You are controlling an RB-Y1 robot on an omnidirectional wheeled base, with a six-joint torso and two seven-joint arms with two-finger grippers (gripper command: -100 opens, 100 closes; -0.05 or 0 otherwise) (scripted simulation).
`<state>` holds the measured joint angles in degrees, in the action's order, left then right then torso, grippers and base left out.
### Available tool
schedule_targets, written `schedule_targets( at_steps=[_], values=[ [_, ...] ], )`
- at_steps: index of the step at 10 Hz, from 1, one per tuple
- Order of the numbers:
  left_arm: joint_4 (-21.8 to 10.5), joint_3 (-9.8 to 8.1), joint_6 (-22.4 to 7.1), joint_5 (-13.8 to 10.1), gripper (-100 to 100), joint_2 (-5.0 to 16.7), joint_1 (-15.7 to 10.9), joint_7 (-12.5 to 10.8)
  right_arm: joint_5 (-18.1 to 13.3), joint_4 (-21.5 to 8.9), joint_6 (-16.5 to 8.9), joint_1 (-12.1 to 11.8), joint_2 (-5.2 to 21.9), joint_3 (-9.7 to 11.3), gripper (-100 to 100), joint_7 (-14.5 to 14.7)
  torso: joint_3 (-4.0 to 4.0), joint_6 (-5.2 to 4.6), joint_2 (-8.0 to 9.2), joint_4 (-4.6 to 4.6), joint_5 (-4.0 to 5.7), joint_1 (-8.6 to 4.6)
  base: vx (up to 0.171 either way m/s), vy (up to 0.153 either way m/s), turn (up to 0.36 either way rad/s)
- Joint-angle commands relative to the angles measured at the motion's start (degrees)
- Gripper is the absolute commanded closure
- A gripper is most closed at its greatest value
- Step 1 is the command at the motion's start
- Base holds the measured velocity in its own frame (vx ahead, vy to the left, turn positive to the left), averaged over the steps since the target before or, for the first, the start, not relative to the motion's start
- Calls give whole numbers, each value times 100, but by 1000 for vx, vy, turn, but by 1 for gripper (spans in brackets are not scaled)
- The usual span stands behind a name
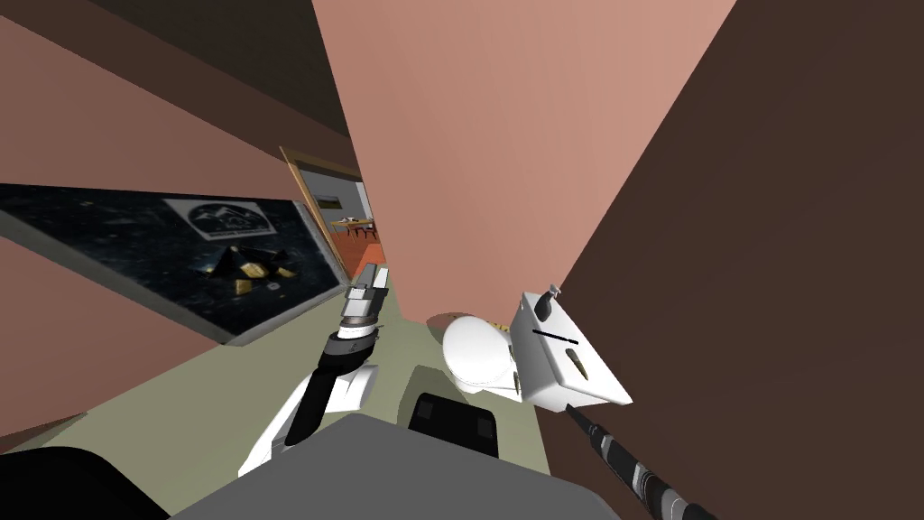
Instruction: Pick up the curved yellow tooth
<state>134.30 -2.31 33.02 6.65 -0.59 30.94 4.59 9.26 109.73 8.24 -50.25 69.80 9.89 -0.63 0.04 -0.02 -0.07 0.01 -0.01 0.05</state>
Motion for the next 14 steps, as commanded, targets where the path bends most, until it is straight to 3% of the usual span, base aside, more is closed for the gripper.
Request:
schedule_targets(
  at_steps=[1,14],
  values=[
    [0,0,0,0,0,0,0,0,42,-65,-115,-42,286,21,-100,27,0,0,0,0,0,0,18,13,116],
    [0,0,0,0,0,0,0,0,361,-586,-955,39,2163,134,-100,291,-1,0,1,-1,1,-1,14,5,110]
  ],
)
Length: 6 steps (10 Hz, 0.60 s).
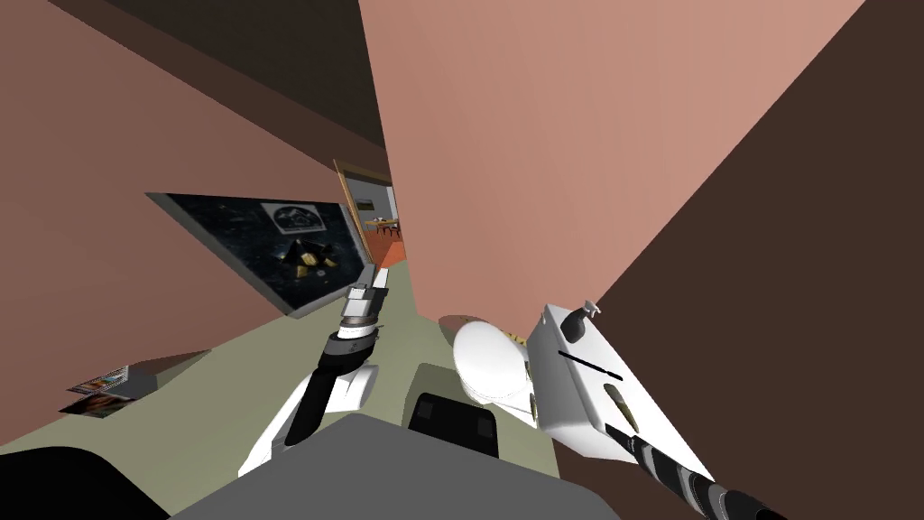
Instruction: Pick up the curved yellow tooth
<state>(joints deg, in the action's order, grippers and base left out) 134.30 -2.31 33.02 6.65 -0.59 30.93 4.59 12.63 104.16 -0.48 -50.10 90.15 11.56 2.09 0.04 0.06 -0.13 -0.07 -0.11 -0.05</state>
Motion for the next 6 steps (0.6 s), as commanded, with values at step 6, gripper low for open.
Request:
schedule_targets(
  at_steps=[6],
  values=[
    [0,0,0,0,0,0,0,0,178,-249,-482,86,978,1,-100,142,23,23,-49,-3,-10,-35,17,5,129]
  ],
)
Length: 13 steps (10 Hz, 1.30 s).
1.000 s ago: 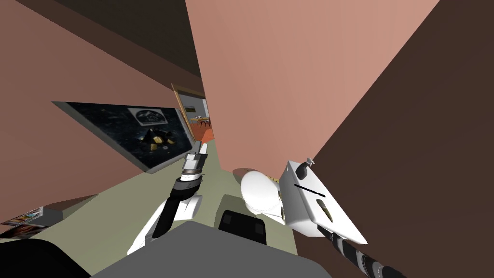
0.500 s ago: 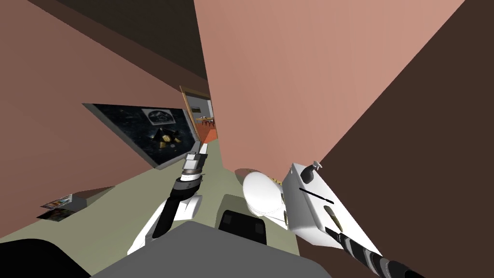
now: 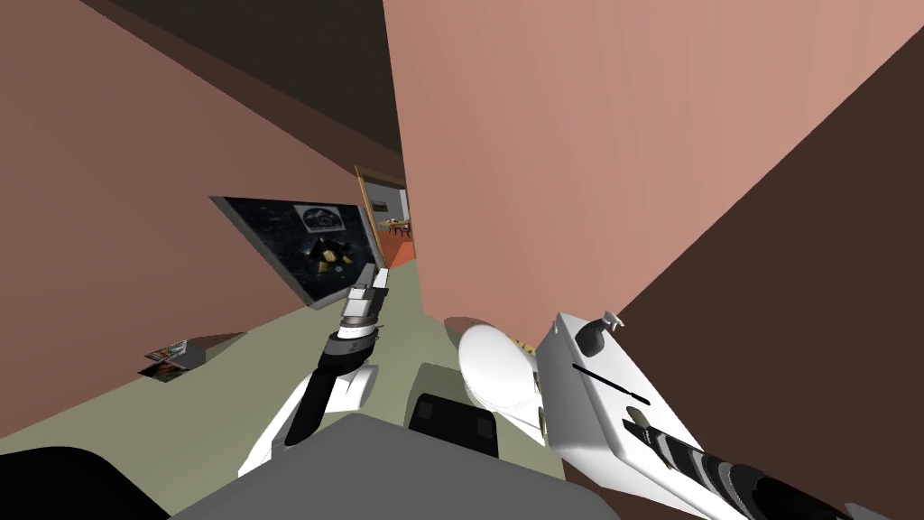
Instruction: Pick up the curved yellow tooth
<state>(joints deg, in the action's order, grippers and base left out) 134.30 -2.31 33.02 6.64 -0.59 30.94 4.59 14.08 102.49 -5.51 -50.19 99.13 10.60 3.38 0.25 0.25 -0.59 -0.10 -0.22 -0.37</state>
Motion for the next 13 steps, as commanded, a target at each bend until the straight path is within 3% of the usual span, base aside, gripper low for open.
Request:
schedule_targets(
  at_steps=[1,2,3,12,13],
  values=[
    [0,0,0,0,0,0,0,0,0,0,0,0,0,0,-100,0,0,0,0,0,0,0,9,4,6],
    [0,0,0,0,0,0,0,0,-2,2,-12,-22,10,-27,0,1,-3,-2,6,-1,1,-2,0,0,0],
    [0,0,0,0,0,0,0,0,-278,-219,106,15,-108,51,-100,-277,-6,-2,10,-2,2,-3,-19,27,158],
    [0,0,0,0,0,0,-1,0,-1382,-1101,575,151,-575,350,-100,-1389,-13,-1,23,-5,0,4,-25,28,111],
    [0,0,0,0,0,0,-1,0,-1298,-1065,551,213,-555,395,-100,-1281,-14,-2,24,-6,0,7,-12,17,18]
  ],
)
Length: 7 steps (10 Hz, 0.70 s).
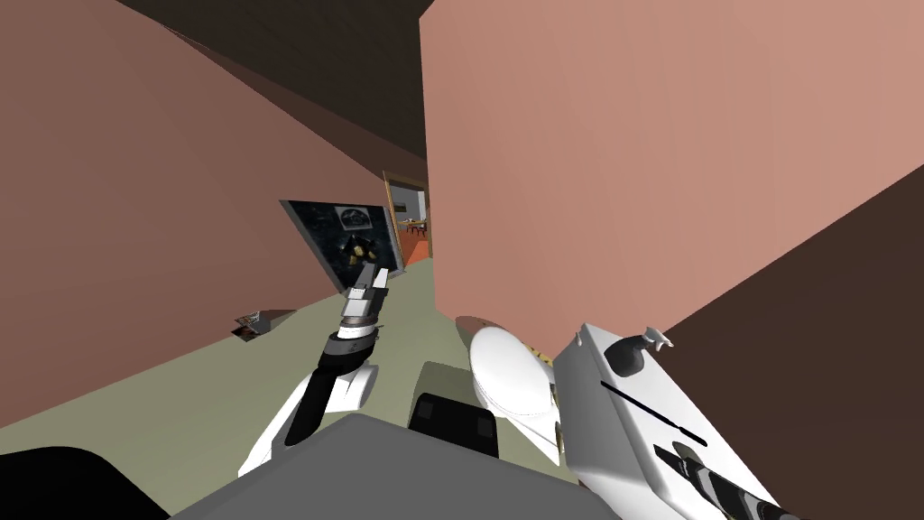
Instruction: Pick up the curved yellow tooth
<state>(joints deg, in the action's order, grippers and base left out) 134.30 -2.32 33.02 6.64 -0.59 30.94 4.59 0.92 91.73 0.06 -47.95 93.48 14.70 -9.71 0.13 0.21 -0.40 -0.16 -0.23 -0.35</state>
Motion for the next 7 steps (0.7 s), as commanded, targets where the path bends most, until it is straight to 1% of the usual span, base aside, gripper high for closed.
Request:
schedule_targets(
  at_steps=[1,5,6,7],
  values=[
    [0,0,0,0,0,0,0,0,0,0,0,0,0,0,100,0,0,0,0,0,0,0,0,0,0],
    [0,0,0,0,0,0,0,0,0,3,1,0,2,-2,100,5,4,-1,-7,2,3,-8,0,0,0],
    [0,0,0,0,0,0,0,0,1,3,0,0,2,-2,0,4,4,-1,-7,2,3,-8,0,0,0],
    [0,0,0,0,0,0,0,0,209,196,-99,-107,106,-135,100,198,4,-1,-7,2,3,-8,12,-22,-139]
  ],
)
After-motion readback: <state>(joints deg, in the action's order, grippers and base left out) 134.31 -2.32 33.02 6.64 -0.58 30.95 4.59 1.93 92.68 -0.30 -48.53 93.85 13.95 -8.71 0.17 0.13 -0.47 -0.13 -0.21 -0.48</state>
